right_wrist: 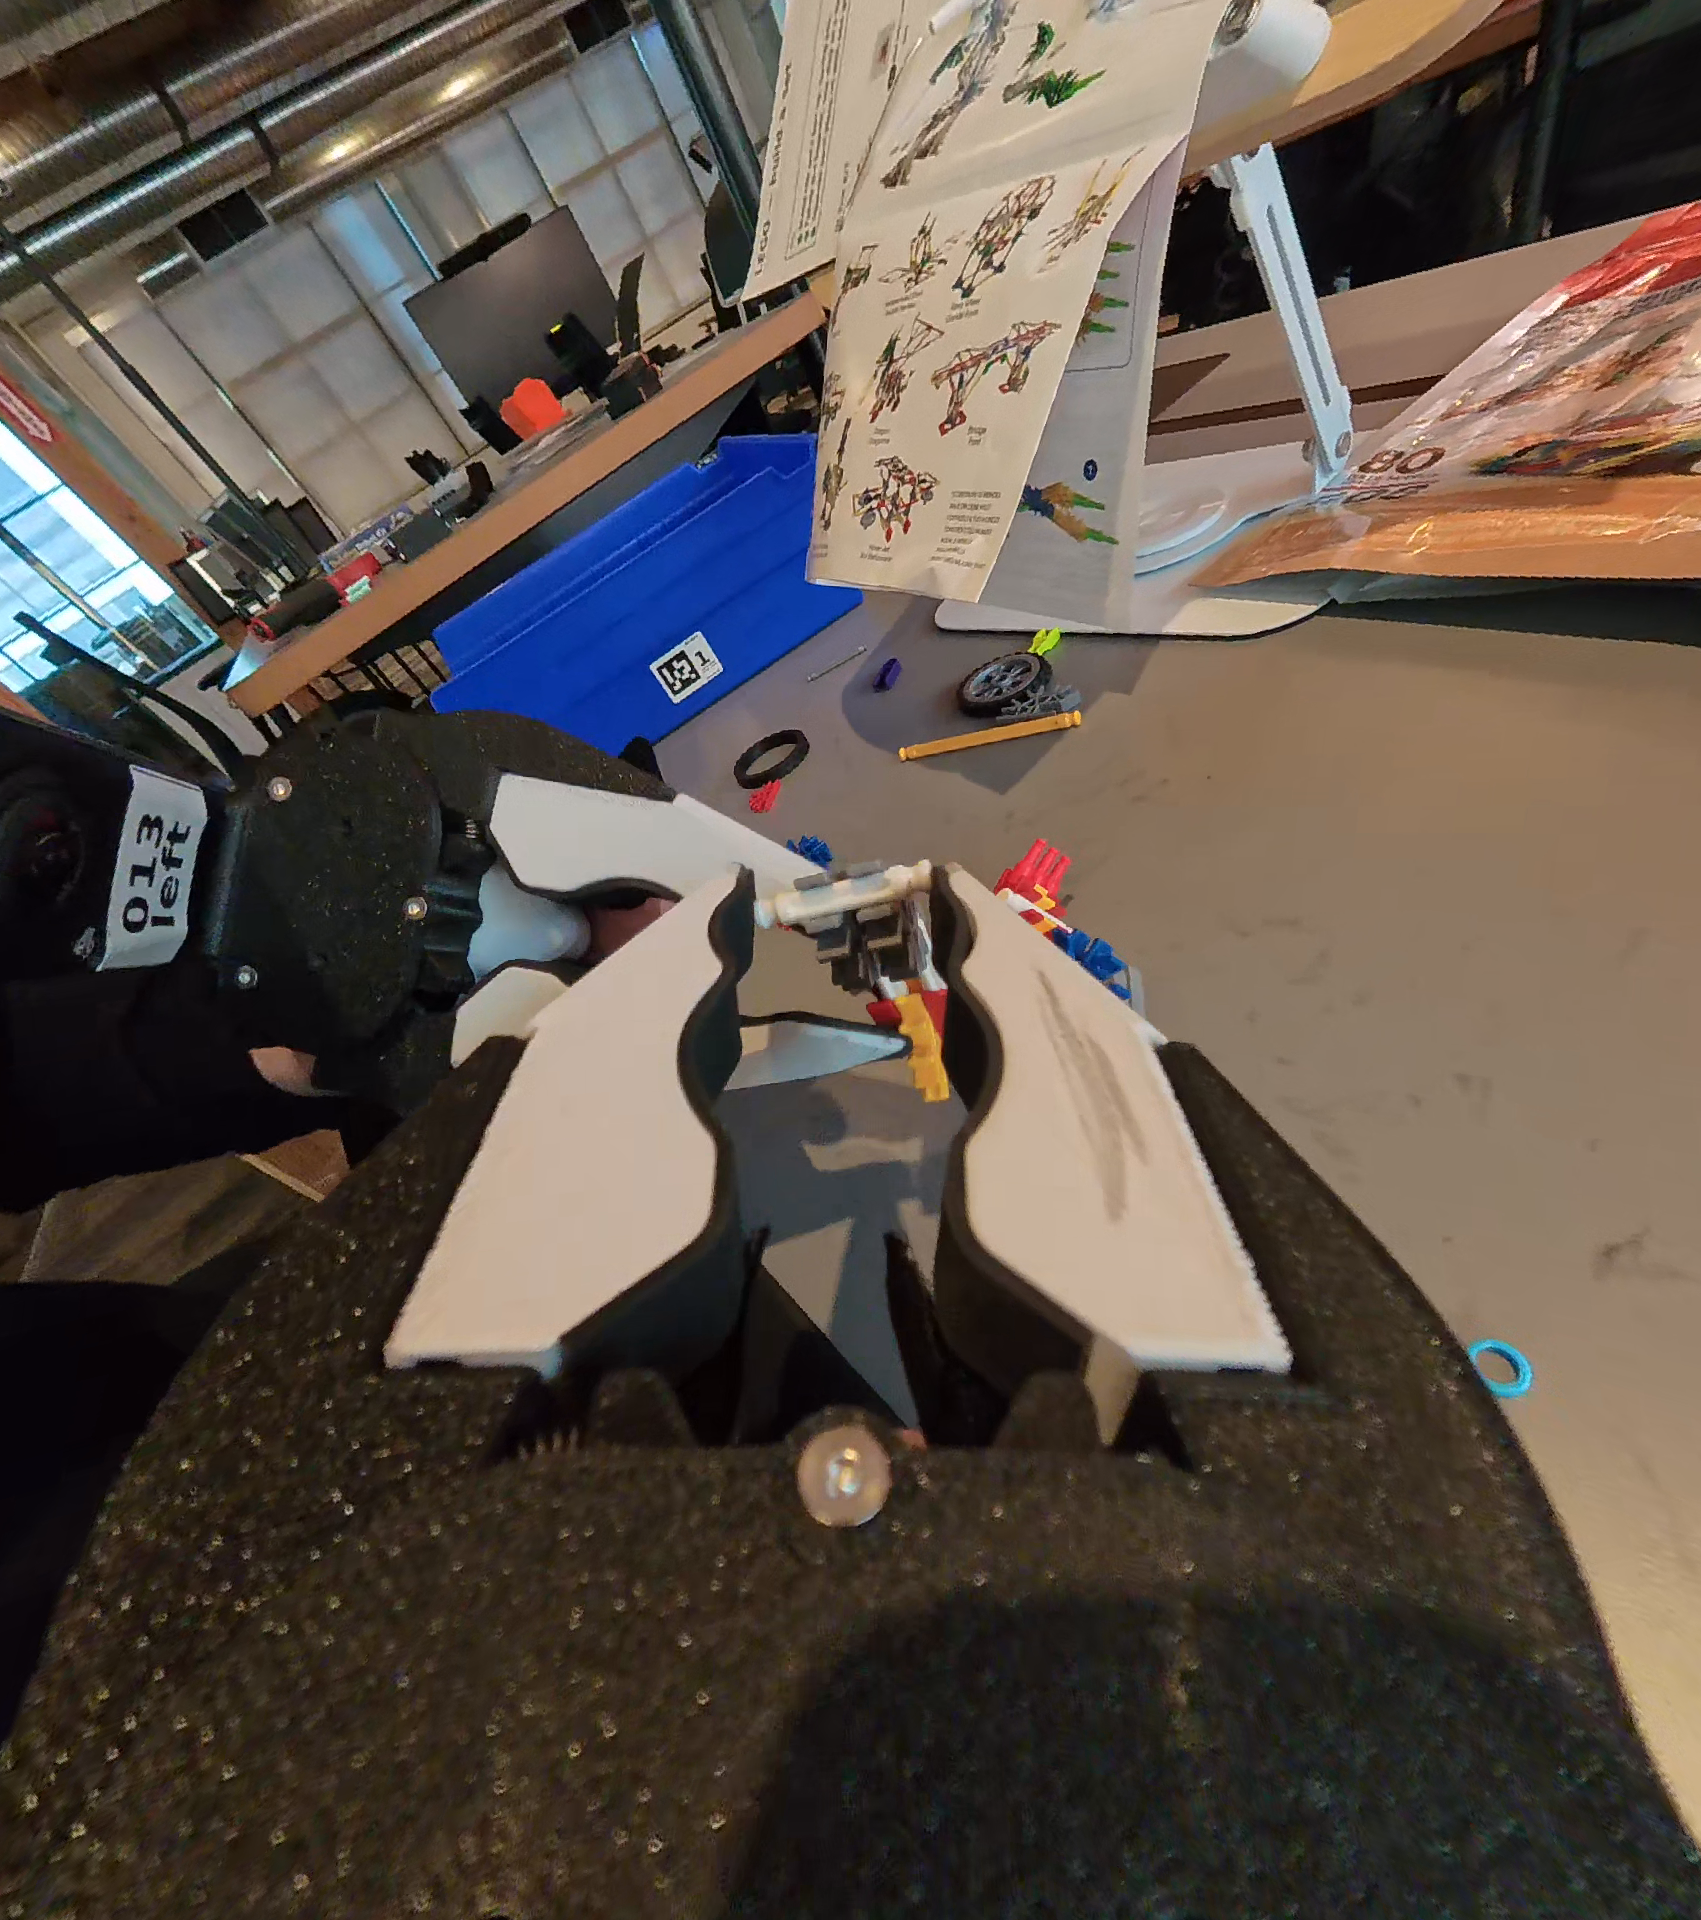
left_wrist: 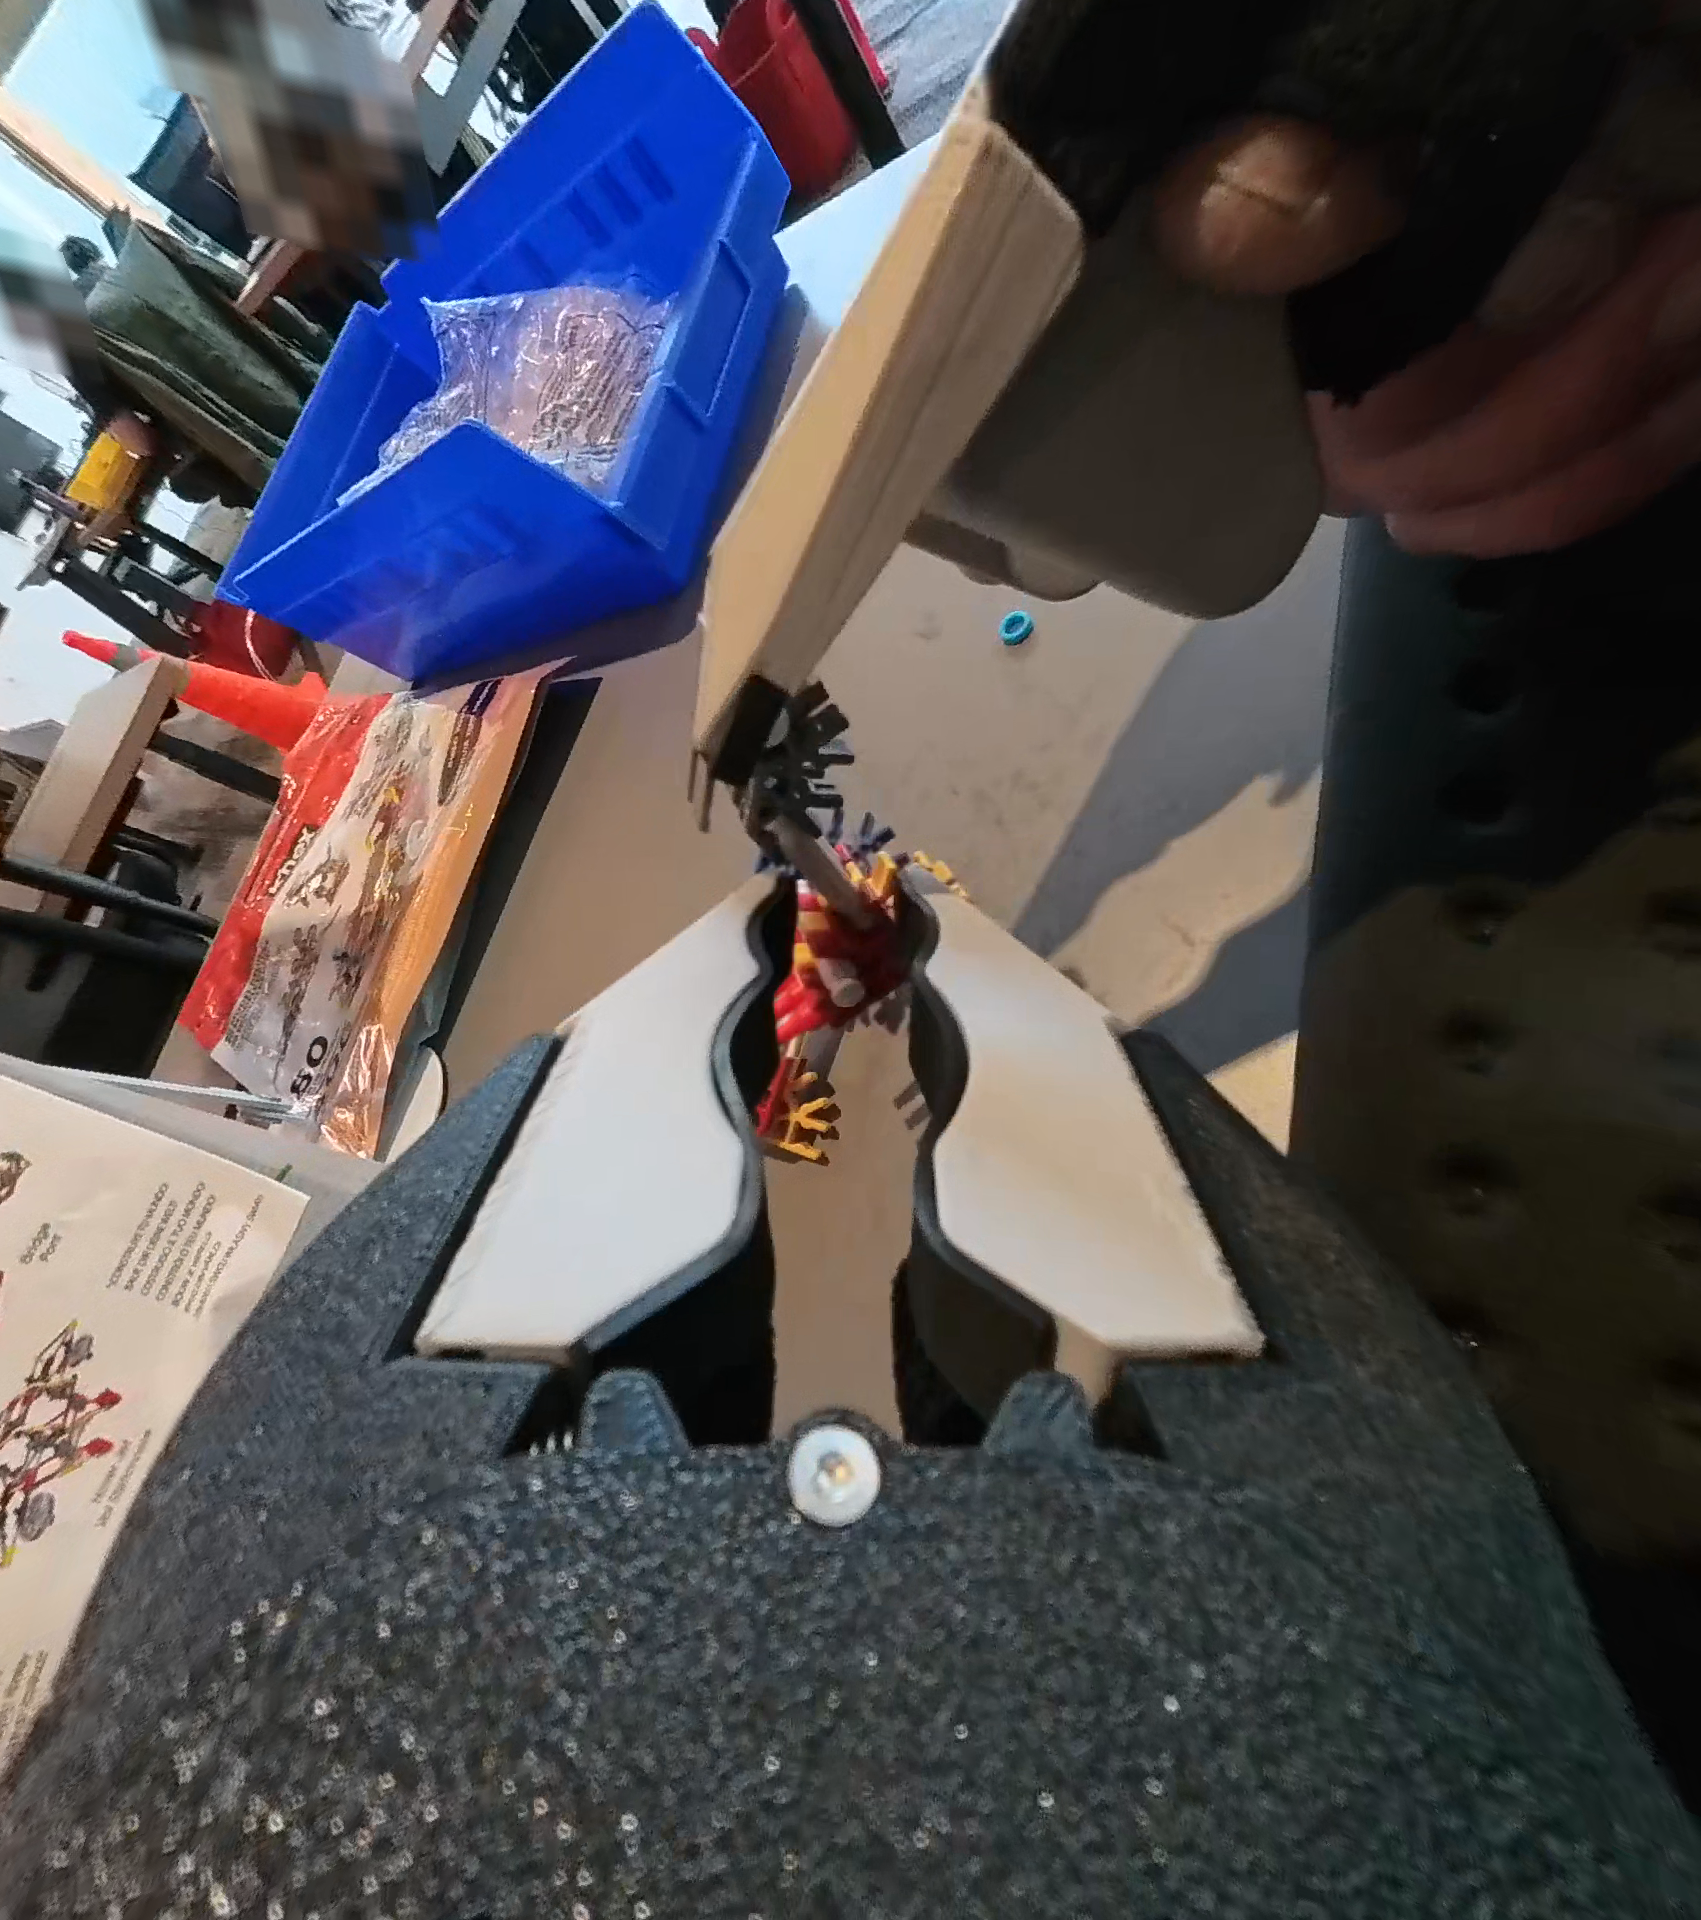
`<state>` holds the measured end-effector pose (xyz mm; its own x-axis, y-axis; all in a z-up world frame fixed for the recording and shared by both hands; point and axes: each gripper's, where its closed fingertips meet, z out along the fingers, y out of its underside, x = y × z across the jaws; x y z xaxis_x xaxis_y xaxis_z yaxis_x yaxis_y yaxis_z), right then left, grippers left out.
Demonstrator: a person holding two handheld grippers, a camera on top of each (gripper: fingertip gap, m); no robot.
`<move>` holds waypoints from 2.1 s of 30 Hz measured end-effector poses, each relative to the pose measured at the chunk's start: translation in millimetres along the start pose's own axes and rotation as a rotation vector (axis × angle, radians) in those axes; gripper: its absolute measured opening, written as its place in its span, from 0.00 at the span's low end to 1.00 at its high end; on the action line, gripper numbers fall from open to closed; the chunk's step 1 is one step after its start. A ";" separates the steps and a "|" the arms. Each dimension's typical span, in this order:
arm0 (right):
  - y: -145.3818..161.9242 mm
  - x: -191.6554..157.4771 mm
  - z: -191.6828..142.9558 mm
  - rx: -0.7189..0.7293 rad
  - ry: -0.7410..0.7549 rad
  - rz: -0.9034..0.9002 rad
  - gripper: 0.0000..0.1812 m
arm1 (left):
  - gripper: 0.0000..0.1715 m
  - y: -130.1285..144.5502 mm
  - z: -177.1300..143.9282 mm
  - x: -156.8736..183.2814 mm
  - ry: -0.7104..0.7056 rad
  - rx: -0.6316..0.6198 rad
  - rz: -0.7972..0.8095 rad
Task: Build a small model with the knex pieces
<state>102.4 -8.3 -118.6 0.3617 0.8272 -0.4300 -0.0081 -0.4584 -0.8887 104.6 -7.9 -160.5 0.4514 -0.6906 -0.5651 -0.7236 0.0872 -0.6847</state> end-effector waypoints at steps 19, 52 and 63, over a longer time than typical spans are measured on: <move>9.4 13.9 -11.8 -0.057 0.057 -0.053 0.27 | 0.08 19.2 -11.8 -5.3 0.184 -0.058 0.312; 28.7 22.7 -3.9 -0.183 0.039 -0.007 0.27 | 0.08 52.3 -2.0 -11.4 0.490 -0.255 0.483; 36.6 21.9 1.5 -0.241 0.057 -0.045 0.26 | 0.08 52.8 -1.3 -12.1 0.529 -0.284 0.520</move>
<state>108.6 -6.5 -160.8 0.4090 0.8317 -0.3755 0.2288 -0.4918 -0.8401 60.3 4.1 -189.3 -0.2377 -0.8672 -0.4376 -0.9112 0.3552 -0.2089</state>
